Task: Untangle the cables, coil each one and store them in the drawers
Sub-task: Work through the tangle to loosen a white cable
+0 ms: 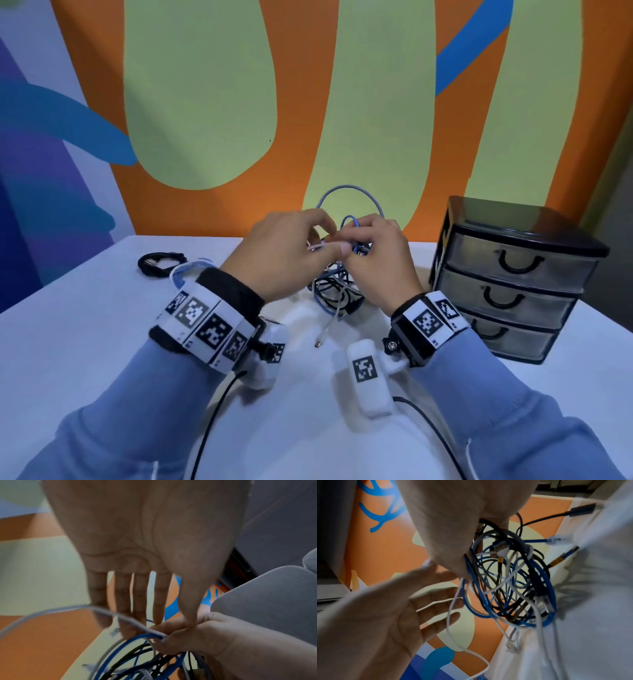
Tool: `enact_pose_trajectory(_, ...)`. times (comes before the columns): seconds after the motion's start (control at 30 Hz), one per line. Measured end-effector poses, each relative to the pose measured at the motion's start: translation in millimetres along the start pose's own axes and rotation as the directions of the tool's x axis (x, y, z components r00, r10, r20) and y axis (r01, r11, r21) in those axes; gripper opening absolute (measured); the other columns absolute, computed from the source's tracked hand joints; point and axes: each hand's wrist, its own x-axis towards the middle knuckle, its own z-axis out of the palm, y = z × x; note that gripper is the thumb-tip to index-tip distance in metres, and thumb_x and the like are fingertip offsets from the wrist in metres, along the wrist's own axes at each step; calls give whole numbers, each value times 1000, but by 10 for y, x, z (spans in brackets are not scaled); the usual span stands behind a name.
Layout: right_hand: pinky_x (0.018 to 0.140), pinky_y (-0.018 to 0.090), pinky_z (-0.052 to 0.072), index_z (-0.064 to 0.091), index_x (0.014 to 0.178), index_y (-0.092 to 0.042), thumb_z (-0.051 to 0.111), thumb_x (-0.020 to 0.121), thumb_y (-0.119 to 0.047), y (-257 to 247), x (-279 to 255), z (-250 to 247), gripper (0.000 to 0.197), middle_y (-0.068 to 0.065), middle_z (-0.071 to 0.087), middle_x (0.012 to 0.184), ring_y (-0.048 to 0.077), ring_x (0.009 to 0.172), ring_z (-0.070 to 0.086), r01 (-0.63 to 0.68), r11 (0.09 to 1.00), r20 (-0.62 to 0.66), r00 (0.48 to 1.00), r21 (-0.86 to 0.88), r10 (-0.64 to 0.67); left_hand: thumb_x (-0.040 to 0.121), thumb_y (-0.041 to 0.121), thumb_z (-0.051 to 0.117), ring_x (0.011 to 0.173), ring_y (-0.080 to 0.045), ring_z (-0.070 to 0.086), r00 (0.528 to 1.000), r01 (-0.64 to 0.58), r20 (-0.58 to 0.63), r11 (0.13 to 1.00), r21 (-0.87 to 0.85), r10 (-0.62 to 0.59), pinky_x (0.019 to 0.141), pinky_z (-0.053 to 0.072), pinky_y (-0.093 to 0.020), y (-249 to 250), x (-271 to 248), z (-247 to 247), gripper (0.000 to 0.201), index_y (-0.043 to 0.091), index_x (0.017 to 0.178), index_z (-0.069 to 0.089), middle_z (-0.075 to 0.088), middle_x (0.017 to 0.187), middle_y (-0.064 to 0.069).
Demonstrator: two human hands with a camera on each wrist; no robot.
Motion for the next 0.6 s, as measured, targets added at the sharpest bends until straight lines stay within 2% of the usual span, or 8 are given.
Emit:
enact_pose_trajectory(0.13, 87, 4, 36, 84, 101, -33, 76, 90, -16, -40, -19, 29, 22, -10, 63, 106, 9, 113, 47, 28, 996, -17, 1000, 84, -27, 94, 49, 74, 80, -19, 64, 997, 72, -46, 997, 34, -70, 71, 49, -38, -112, 40, 24, 24, 27, 94, 66, 69, 74, 6)
enact_pose_trajectory(0.2, 95, 18, 43, 82, 104, -36, 75, 90, -17, -56, -19, 48, 25, -14, 61, 106, 8, 115, 48, 53, 994, -16, 999, 98, -52, 96, 46, 73, 74, -22, 65, 996, 81, -36, 997, 19, -81, 68, 49, -39, -141, 38, 21, 24, 27, 84, 66, 69, 68, 2)
enact_pose_trajectory(0.27, 100, 27, 43, 80, 107, -37, 74, 92, -20, -58, -19, 64, 24, -15, 59, 108, 7, 116, 46, 69, 992, -8, 998, 110, -68, 98, 42, 71, 71, -25, 64, 996, 69, -57, 998, 0, -69, 67, 51, -41, -135, 35, 32, 24, 26, 81, 65, 67, 66, 1)
enact_pose_trajectory(0.3, 102, 27, 41, 80, 109, -37, 73, 93, -21, -59, -17, 68, 23, -12, 59, 110, 8, 117, 45, 65, 992, 0, 998, 112, -65, 98, 40, 70, 71, -23, 63, 993, 64, -96, 998, -26, -66, 66, 51, -41, -120, 38, 29, 23, 26, 81, 64, 65, 65, 4)
enact_pose_trajectory(0.37, 106, 23, 36, 78, 111, -37, 70, 95, -19, -59, -14, 71, 25, -9, 60, 115, 9, 122, 40, 38, 993, 26, 999, 113, -41, 99, 36, 68, 66, -14, 56, 968, 26, -246, 995, -99, -49, 61, 42, -39, -85, 48, 25, 20, 25, 83, 62, 60, 62, 13)
enact_pose_trajectory(0.43, 106, 10, 27, 76, 112, -41, 68, 95, -19, -63, -19, 66, 29, -10, 58, 119, 7, 125, 36, 13, 994, 58, 998, 104, -19, 101, 31, 66, 62, -14, 49, 906, -47, -423, 990, -135, -15, 60, 38, -40, -29, 51, 19, 17, 23, 87, 60, 56, 60, 18)
enact_pose_trajectory(0.5, 101, 4, 23, 75, 114, -41, 67, 95, -18, -67, -22, 52, 31, -10, 56, 121, 6, 125, 32, 0, 998, 78, 997, 63, -5, 104, 29, 62, 63, -17, 46, 825, -100, -565, 985, -141, 3, 62, 42, -44, 19, 32, -8, 16, 17, 94, 60, 52, 60, 15)
enact_pose_trajectory(0.6, 95, 4, 24, 74, 121, -37, 63, 95, -13, -33, -11, -4, 37, -7, 50, 125, 5, 126, 28, -70, 997, 125, 990, 17, 67, 108, 29, 56, 67, -12, 49, 639, -142, -766, 968, -206, -69, 65, 42, -39, -26, 34, -153, 21, 9, 103, 59, 54, 73, 16)
